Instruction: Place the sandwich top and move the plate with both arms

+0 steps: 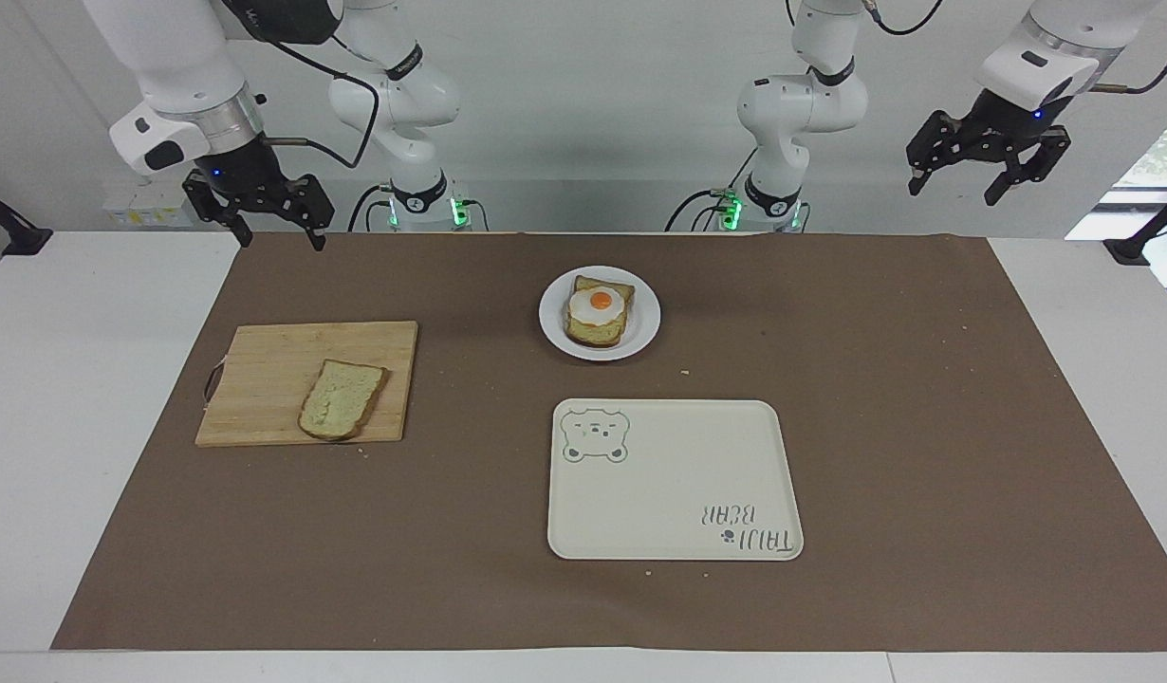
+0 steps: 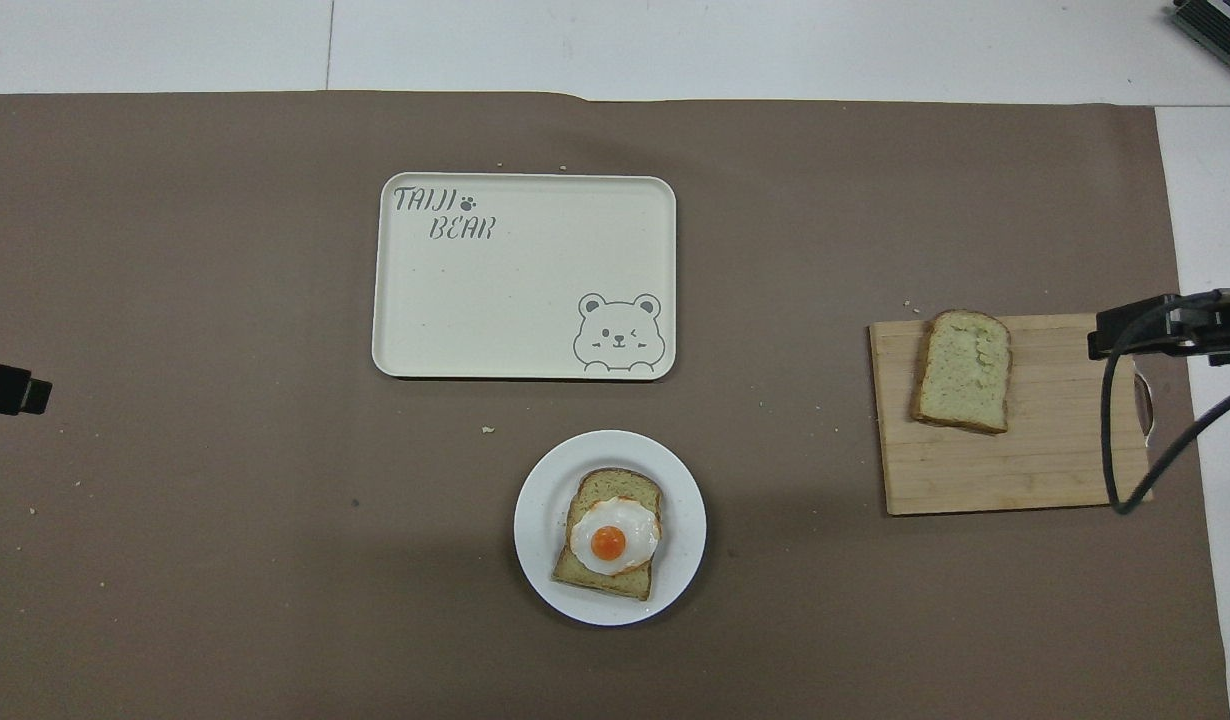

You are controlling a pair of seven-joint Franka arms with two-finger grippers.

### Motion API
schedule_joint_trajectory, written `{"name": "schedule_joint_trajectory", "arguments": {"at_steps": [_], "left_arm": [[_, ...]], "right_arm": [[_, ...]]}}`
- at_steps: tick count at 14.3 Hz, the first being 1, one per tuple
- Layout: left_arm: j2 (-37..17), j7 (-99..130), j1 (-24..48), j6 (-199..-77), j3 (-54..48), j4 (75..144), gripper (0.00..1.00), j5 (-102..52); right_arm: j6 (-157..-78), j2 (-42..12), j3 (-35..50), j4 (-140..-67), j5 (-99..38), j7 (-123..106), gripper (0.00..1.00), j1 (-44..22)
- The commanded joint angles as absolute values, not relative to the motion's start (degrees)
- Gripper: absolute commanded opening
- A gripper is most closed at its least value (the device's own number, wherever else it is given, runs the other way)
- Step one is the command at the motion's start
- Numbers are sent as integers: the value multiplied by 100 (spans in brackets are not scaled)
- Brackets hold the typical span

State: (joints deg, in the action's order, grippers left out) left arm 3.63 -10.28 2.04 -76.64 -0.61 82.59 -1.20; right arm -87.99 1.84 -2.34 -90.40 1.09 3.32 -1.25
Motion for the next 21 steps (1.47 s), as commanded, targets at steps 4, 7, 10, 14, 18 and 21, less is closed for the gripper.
{"name": "schedule_joint_trajectory", "arguments": {"at_steps": [4, 7, 10, 14, 18, 21], "left_arm": [[457, -976, 167, -7655, -97, 8367, 100, -88], [457, -976, 167, -7655, -97, 8367, 100, -88], [457, -976, 167, -7655, -97, 8367, 100, -88], [457, -976, 167, -7655, -97, 8367, 100, -88], [457, -976, 167, -7655, -97, 8367, 100, -88], [457, -976, 167, -7655, -97, 8367, 100, -88]], "right_arm": [[-8956, 325, -211, -9237, 53, 536, 100, -106], [-8877, 316, -228, -9202, 18, 483, 100, -44], [-8947, 421, -211, -9386, 26, 413, 100, -123], [-9246, 439, -193, -9509, 9, 396, 100, -132], [-9342, 422, -193, -9519, 0, 396, 100, -132], [-9378, 404, -193, -9545, 0, 413, 100, -123]]}}
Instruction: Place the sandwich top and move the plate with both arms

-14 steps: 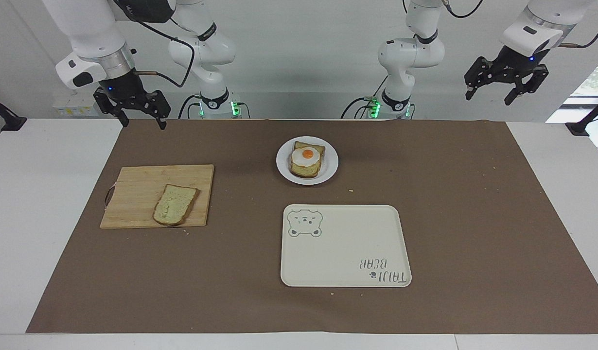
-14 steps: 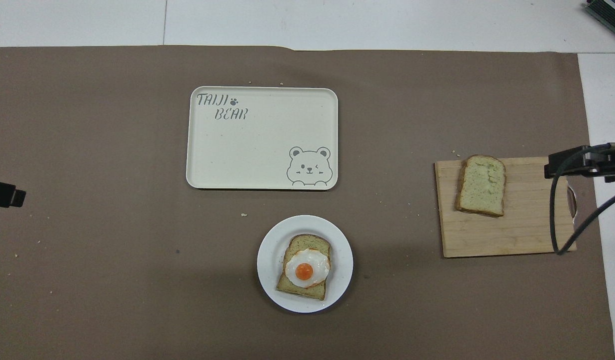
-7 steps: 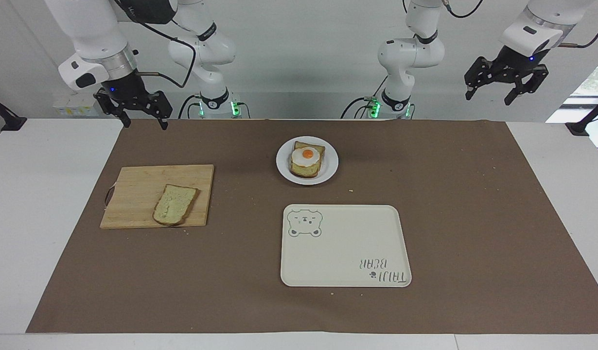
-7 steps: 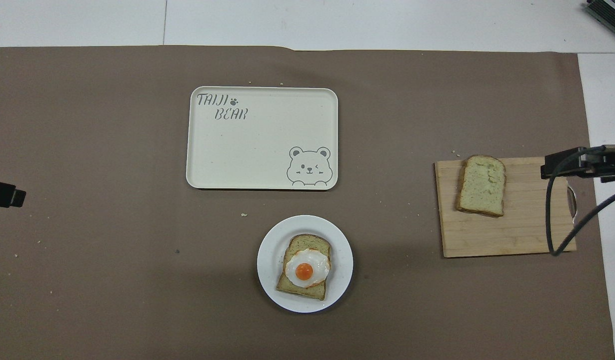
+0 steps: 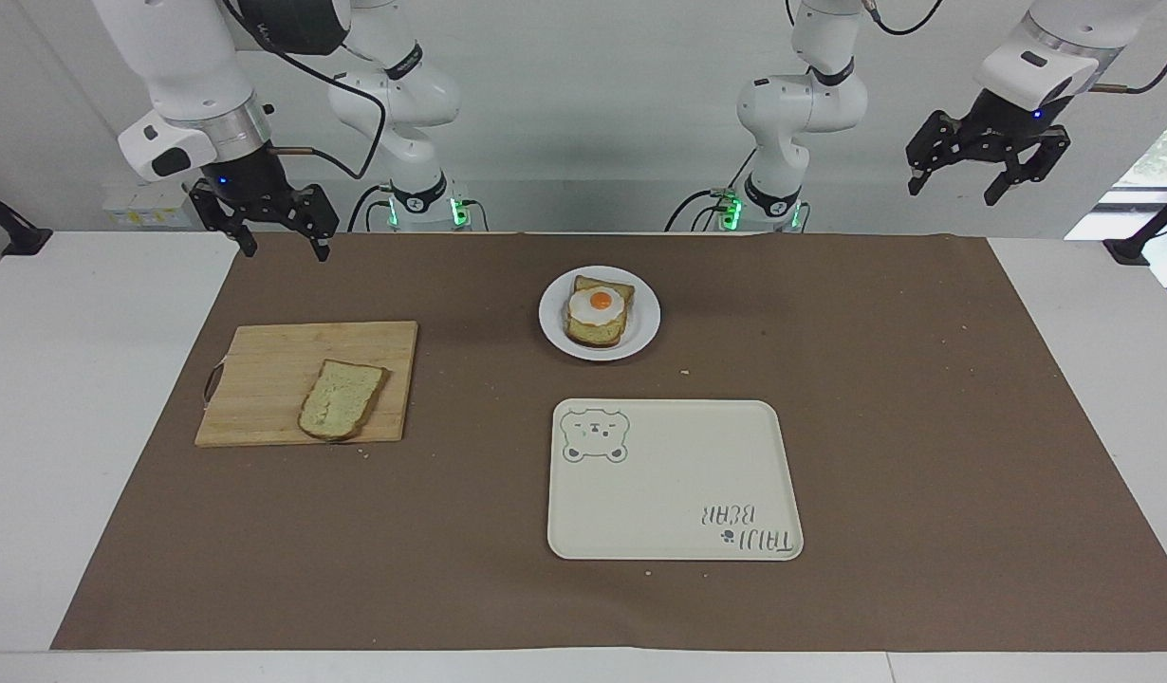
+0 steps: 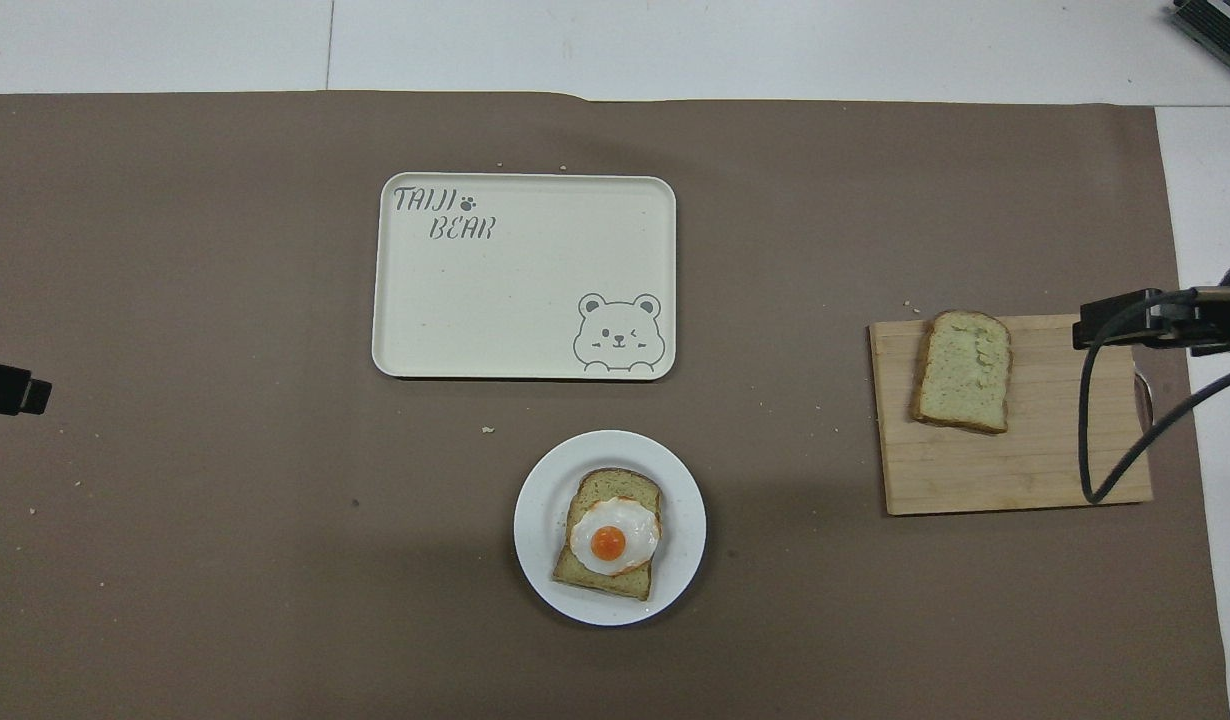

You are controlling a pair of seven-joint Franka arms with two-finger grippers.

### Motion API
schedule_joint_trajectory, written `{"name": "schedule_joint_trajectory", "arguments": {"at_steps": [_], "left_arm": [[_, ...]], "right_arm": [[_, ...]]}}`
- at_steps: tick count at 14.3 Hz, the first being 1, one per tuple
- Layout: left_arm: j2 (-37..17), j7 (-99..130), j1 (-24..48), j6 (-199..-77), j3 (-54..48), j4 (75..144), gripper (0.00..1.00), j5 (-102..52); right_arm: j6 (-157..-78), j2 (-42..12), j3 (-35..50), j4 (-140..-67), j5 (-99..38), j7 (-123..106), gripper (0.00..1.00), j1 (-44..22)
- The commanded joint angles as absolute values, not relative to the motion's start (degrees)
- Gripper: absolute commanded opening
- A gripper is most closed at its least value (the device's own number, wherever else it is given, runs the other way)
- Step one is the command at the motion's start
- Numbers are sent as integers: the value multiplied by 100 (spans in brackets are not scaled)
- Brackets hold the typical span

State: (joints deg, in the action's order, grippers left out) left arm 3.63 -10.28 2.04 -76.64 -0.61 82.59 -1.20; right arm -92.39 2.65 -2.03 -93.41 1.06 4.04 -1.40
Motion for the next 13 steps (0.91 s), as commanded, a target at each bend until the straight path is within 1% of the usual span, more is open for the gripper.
{"name": "schedule_joint_trajectory", "arguments": {"at_steps": [1, 4, 7, 10, 11, 13], "left_arm": [[457, -976, 167, -7655, -97, 8367, 100, -88], [457, -976, 167, -7655, -97, 8367, 100, -88], [457, -976, 167, -7655, -97, 8367, 100, -88], [457, -976, 167, -7655, -97, 8367, 100, -88], [457, -976, 167, -7655, -97, 8367, 100, -88], [457, -976, 167, -7655, -97, 8367, 100, -88]], "right_arm": [[-9378, 387, -193, -9562, 0, 413, 100, -114], [-9729, 369, -193, -9667, 0, 378, 100, -71], [-9782, 343, -202, -9685, 0, 54, 100, -44], [-9904, 141, -202, -9756, 0, -9, 100, -18], [-10071, 71, -202, -9886, -35, -9, 100, 0], [-10553, 0, -220, -10264, -525, -114, 100, 78]]}}
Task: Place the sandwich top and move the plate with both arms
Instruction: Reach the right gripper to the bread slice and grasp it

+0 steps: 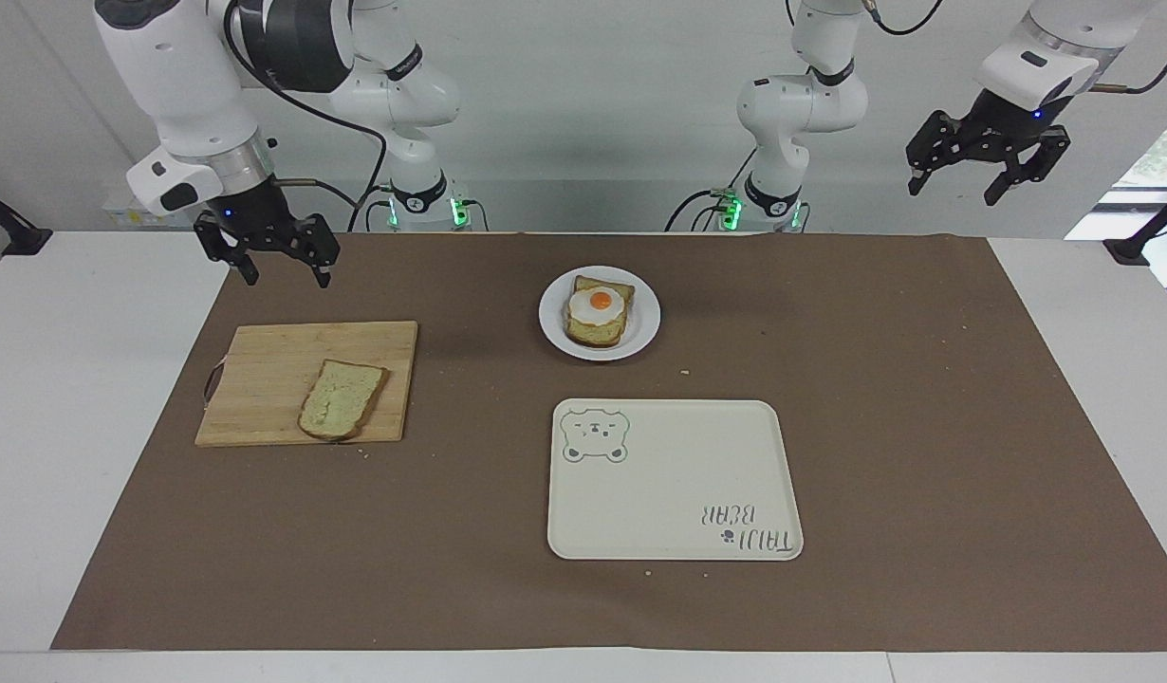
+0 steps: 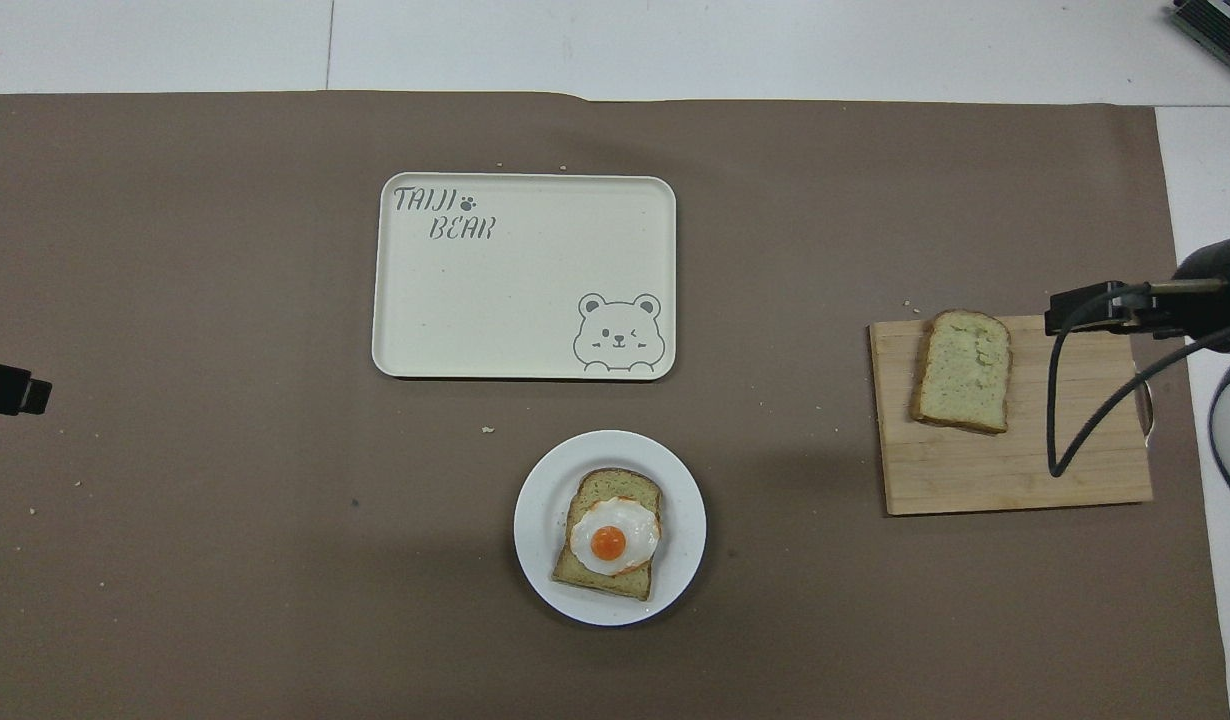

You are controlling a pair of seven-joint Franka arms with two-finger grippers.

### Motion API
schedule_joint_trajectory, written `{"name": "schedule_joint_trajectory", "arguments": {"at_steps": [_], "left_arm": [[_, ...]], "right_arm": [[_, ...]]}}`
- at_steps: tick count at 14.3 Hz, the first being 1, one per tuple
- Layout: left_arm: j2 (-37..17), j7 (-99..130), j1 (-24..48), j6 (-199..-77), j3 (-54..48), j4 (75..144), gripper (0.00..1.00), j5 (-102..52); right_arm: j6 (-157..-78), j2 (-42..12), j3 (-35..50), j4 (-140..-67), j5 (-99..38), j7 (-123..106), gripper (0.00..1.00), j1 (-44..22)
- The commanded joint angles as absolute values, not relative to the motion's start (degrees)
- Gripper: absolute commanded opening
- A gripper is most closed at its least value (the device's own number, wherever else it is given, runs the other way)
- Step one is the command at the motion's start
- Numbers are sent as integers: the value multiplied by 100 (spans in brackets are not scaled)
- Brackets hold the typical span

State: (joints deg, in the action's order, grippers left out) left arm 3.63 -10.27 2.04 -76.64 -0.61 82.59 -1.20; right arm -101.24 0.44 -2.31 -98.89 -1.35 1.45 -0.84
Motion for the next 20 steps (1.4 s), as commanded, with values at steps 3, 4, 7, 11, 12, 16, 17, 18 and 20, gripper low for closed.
{"name": "schedule_joint_trajectory", "arguments": {"at_steps": [3, 4, 7, 11, 12, 16, 17, 18, 20], "left_arm": [[457, -976, 167, -7655, -97, 8367, 100, -88], [457, -976, 167, -7655, -97, 8367, 100, -88], [457, -976, 167, -7655, -97, 8367, 100, -88], [457, -976, 167, -7655, -97, 8367, 100, -88], [457, -976, 167, -7655, -97, 8367, 100, -88], [457, -976, 167, -7655, -97, 8367, 100, -88], [457, -976, 167, -7655, -97, 8367, 100, -88], [457, -976, 167, -7655, -97, 8367, 100, -88], [457, -976, 167, -7655, -97, 8367, 100, -88]], "right_arm": [[-11073, -359, -220, -10581, -816, -481, 100, 271], [-11309, -526, -220, -10660, -913, -666, 100, 351], [-11952, -729, -220, -11029, -932, -861, 100, 465], [-12541, -1116, -220, -11416, -1494, -1265, 100, 677], [-12672, -1195, -220, -11504, -1503, -1309, 100, 781], [-12840, -1546, -220, -11610, -2073, -2082, 100, 1124], [-12850, -1582, -220, -11610, -2083, -2066, 100, 1125], [-12850, -1634, -220, -11610, -2083, -2039, 100, 1116], [-12841, -1687, -220, -11610, -2092, -2021, 100, 1125]]}}
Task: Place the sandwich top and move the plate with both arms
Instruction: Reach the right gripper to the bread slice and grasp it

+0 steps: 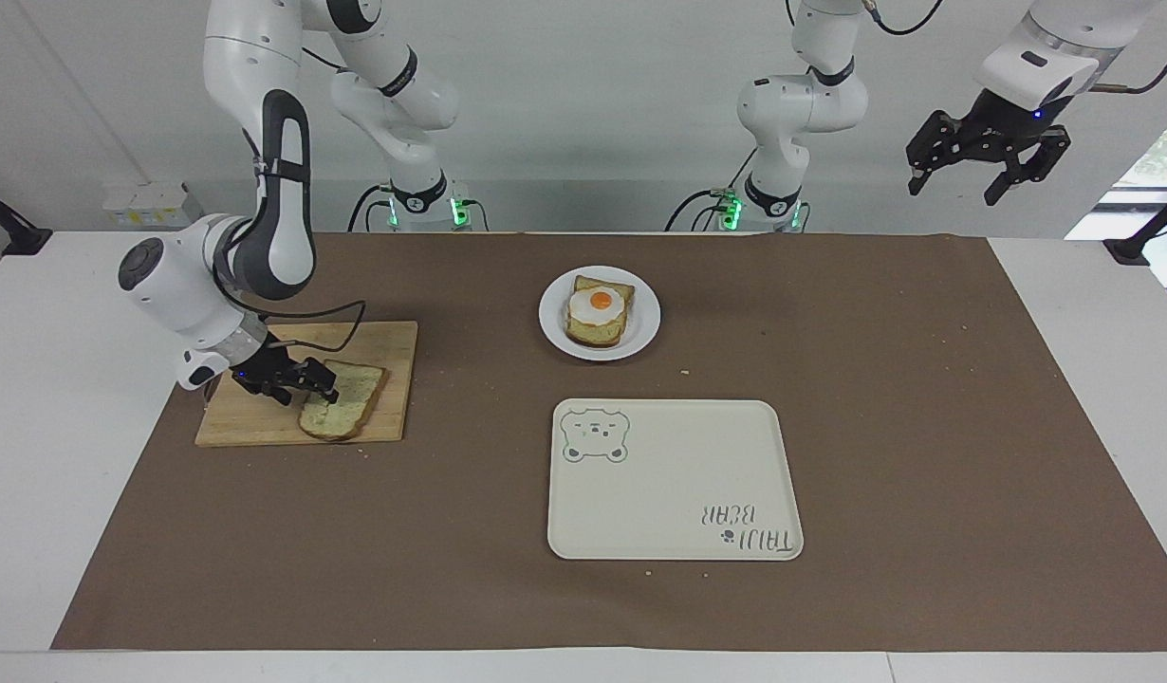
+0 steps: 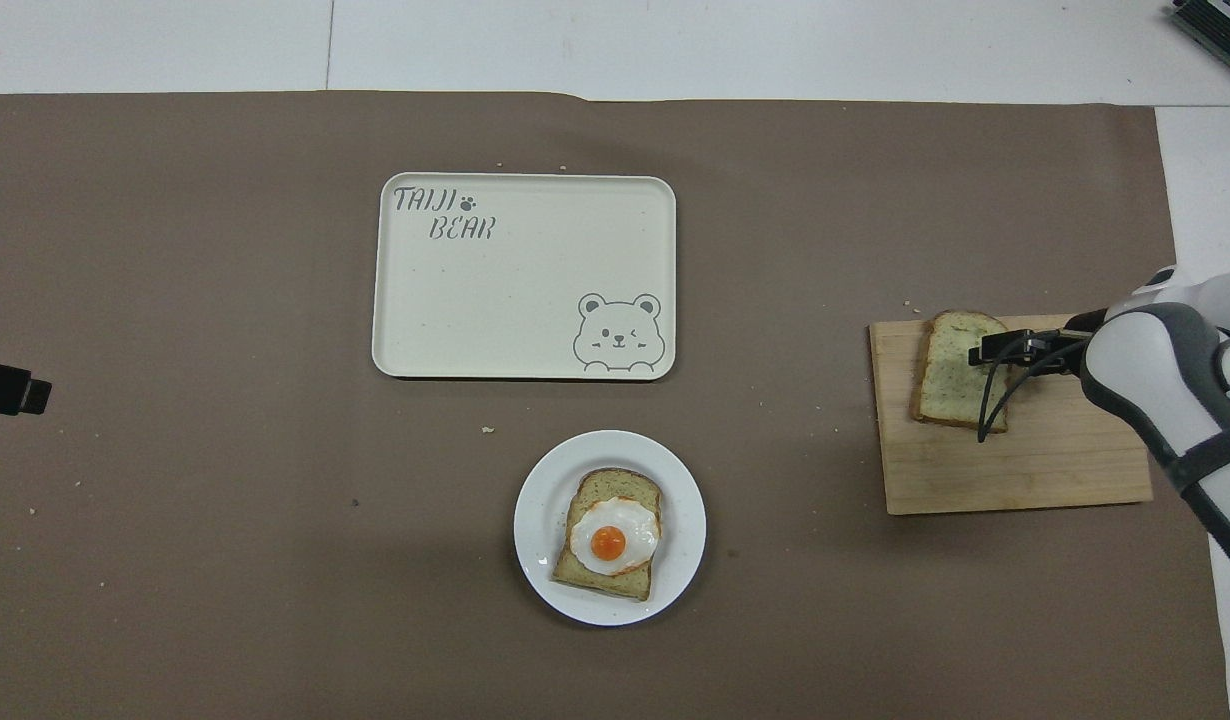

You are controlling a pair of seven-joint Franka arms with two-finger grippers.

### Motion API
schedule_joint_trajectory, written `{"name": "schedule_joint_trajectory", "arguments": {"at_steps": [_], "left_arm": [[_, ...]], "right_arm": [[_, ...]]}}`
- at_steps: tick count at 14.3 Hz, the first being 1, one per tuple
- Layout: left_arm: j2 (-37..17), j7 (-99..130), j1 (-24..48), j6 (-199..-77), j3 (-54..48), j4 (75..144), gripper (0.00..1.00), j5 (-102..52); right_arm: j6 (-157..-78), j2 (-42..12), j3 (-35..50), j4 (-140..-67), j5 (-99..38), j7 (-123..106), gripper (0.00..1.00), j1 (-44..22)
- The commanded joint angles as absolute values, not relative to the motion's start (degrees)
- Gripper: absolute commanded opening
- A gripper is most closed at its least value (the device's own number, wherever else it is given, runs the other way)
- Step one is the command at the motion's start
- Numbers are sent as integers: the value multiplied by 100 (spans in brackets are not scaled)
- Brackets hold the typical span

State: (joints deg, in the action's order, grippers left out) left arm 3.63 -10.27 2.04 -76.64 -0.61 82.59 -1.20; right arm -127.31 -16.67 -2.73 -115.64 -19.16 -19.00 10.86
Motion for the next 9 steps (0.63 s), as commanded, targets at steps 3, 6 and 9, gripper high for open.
{"name": "schedule_joint_trajectory", "arguments": {"at_steps": [3, 6, 9], "left_arm": [[457, -976, 167, -7655, -97, 8367, 100, -88], [457, -976, 167, -7655, -97, 8367, 100, -88], [457, -976, 167, -7655, -97, 8367, 100, -88]], "right_arm": [[-12832, -1688, -220, -11610, -2101, -1969, 25, 1125], [-12841, -1696, -220, -11610, -2092, -1714, 0, 1116], [-12850, -1714, -229, -11584, -2083, -1749, 0, 1081]]}}
